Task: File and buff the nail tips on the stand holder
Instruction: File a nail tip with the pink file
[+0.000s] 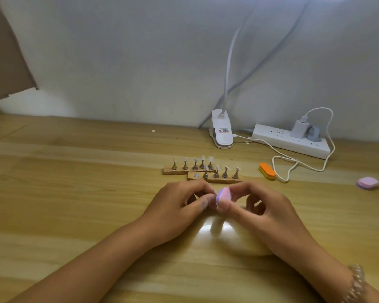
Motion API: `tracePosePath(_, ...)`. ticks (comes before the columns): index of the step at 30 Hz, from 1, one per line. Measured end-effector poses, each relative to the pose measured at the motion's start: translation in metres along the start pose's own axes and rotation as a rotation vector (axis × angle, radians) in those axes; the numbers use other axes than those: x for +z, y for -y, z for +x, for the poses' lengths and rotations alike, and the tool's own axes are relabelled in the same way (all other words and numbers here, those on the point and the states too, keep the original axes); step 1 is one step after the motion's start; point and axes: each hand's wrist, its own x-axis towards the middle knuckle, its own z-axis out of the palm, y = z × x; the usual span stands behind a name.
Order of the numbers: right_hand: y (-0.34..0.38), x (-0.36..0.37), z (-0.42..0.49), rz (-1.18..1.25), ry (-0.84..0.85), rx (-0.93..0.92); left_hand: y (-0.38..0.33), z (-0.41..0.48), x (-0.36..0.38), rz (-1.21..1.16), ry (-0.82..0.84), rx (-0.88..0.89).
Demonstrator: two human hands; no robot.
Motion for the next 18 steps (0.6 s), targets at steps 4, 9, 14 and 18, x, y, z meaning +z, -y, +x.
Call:
tracePosePath(4, -0.0004, -0.0007, -0.0004, 0.012, -0.075, 0.007, -0.0020, -0.0005, 0.0004, 0.001, 0.001, -0.001)
tracePosePath(9, 0.0031, 0.0043, -0.0014, -0.077, 0.000, -0.037, -0.0013, -0.0001, 0.0003, 0.083, 0.022, 0.031)
tracePosePath(14, 0.0049, 0.0041, -0.0018, -0.121, 0.019, -0.086, -0.0009, 0.0002, 0.0003, 0.071, 0.029, 0.041)
tracePosePath(18, 0.0063, 0.0039, -0.0032, -0.154, 0.036, -0.124, -0.0009, 0.0012, 0.0002, 0.036, 0.024, 0.033)
